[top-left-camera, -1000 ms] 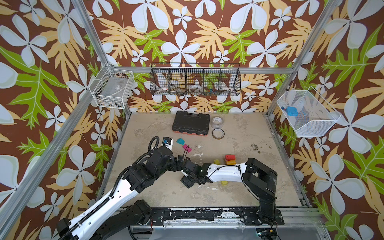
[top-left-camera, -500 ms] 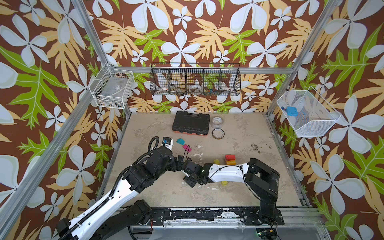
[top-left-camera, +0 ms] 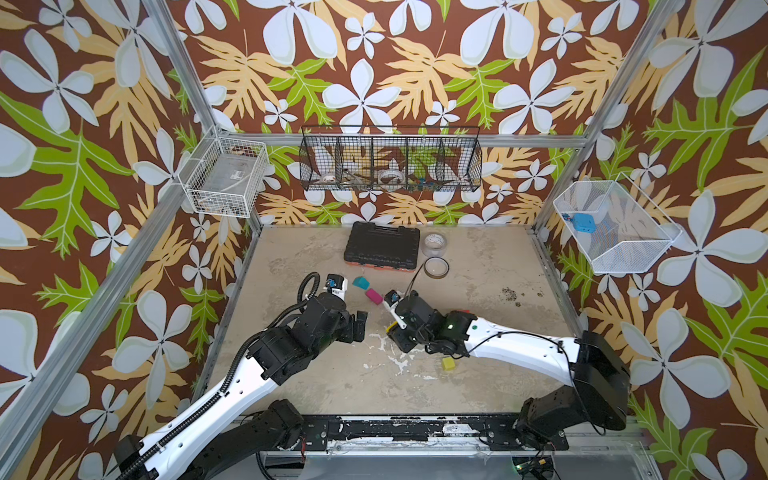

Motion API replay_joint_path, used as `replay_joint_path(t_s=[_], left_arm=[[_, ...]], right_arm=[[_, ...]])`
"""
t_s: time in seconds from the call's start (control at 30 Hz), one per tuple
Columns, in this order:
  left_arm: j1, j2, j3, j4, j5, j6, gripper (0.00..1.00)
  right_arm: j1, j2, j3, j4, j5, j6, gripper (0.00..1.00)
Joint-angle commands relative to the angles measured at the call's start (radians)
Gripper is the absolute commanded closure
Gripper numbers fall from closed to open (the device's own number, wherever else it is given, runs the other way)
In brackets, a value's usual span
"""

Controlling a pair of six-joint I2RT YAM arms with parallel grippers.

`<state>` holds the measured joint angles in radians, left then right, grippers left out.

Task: Build the wood block tower
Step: 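Carry the striped block over the red block on the tower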

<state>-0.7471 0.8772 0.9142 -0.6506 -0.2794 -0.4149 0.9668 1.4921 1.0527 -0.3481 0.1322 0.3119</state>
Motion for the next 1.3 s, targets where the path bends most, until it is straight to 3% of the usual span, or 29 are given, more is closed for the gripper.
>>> replay_joint_path(t_s=[0.0,0.33,0.6,0.77,0.97,1.27], left_arm=[[0.002,-0.004,0.000,0.011,0.004,0.001,0.06],[0.002,-0.001,0.000,0.011,0.009,0.001,0.07],[0.002,-0.003,-0.001,0.011,0.007,0.001,0.07],[0.002,-0.004,0.000,0.011,0.008,0.002,0.07],[0.002,-0.001,-0.001,0.011,0.003,-0.001,0.07],[0.002,0.000,0.000,0.009,0.002,0.000,0.07]], right_arm=[[-0.031,-0.076,-0.024,-0.048,0.107,0.037,0.72],[-0.261,-0.258,-0.113,-0.121,0.112,0.085,0.74],[-0.480,-0.345,-0.194,-0.128,0.011,0.125,0.76],[-0.521,-0.365,-0.245,-0.119,0.022,0.140,0.76],[-0.592,-0.354,-0.296,-0.086,-0.052,0.136,0.77],[-0.617,-0.307,-0.325,-0.054,-0.092,0.138,0.78]])
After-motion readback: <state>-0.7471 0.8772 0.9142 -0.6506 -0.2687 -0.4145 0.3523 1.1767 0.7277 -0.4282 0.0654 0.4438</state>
